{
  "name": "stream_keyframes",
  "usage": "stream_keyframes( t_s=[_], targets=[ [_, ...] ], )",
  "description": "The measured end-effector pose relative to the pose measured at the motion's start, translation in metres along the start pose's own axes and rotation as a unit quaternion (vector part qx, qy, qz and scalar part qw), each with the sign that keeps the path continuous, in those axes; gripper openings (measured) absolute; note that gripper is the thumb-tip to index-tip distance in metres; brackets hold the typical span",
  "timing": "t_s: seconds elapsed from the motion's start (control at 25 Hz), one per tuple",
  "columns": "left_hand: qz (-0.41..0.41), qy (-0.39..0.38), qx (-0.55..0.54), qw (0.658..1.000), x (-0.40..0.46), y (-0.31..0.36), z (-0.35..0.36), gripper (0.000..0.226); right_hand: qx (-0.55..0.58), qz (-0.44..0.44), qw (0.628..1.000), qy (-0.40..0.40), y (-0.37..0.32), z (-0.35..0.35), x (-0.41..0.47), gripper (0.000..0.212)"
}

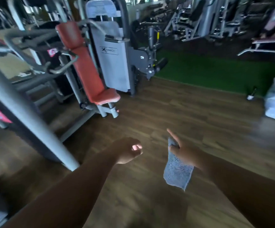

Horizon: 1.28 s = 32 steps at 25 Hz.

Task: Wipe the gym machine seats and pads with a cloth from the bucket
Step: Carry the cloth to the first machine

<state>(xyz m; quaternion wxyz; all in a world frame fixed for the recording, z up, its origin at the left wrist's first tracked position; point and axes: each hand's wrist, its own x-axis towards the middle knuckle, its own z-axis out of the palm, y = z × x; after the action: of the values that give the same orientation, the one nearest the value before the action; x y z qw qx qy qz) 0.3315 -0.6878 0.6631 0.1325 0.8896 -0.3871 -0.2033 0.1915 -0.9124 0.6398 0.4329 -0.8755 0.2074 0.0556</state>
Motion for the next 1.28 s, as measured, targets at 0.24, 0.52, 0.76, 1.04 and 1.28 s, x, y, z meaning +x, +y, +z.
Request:
stream_keyframes(
  t_s=[0.24, 0.52, 0.76, 1.04, 1.28],
  targets=[
    [0.053, -0.027, 0.022, 0.998, 0.156, -0.007, -0.038, 0.024, -0.029, 0.011, 0.999, 0.022, 0.020, -0.059, 0.114, 0.011],
    [0.124, -0.063, 0.000, 0.990, 0.374, 0.014, -0.113, 0.029, -0.031, 0.072, 0.995, 0.061, 0.037, -0.160, 0.250, 0.035],
    [0.165, -0.083, 0.040, 0.982, 0.547, 0.079, -0.140, 0.029, -0.008, 0.096, 0.990, 0.102, 0.093, -0.270, 0.357, 0.039],
    [0.130, -0.054, 0.010, 0.990, 0.751, 0.162, -0.142, 0.029, -0.071, 0.071, 0.991, 0.087, 0.188, -0.443, 0.513, 0.036],
    [0.061, -0.029, 0.053, 0.996, 0.888, 0.177, -0.170, 0.033, -0.100, 0.051, 0.992, 0.063, 0.209, -0.552, 0.628, 0.035]
  ],
)
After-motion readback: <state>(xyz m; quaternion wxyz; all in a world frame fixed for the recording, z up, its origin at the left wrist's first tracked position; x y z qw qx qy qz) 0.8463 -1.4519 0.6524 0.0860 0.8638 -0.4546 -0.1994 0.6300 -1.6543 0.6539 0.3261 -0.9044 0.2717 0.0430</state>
